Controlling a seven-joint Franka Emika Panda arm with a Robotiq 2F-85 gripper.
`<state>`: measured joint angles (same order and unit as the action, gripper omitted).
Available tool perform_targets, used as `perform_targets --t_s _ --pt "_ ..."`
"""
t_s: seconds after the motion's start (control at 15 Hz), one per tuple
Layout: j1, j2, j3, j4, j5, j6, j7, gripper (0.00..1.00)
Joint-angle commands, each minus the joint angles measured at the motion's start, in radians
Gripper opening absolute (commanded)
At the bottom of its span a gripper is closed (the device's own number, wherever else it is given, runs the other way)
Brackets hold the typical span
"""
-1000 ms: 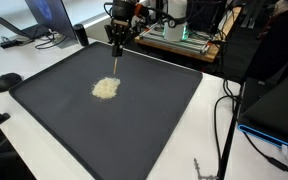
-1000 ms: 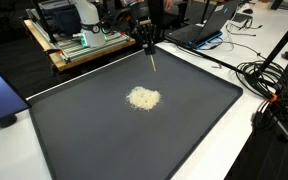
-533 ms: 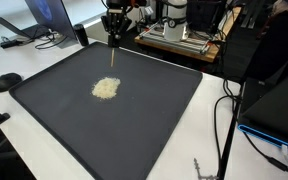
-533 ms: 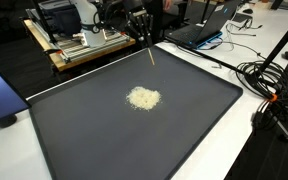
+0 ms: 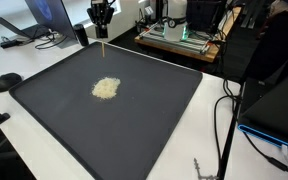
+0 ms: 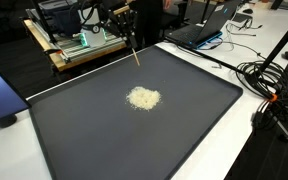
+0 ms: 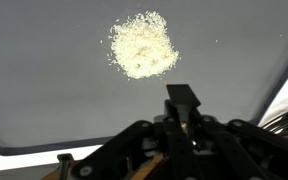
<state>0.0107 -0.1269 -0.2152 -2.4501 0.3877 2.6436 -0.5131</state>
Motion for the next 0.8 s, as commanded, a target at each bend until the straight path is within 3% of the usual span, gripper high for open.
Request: perform_targets --t_s 0.0,0.27,0.73 --pt "-0.033 0.064 -0.016 0.107 0.026 -0.138 -0.048 0.03" --pt "-0.068 0.125 0.003 0.185 0.019 -0.220 -0.051 0.03" --pt "-0.073 0.233 0.081 0.247 -0.107 -0.172 0.042 0.03"
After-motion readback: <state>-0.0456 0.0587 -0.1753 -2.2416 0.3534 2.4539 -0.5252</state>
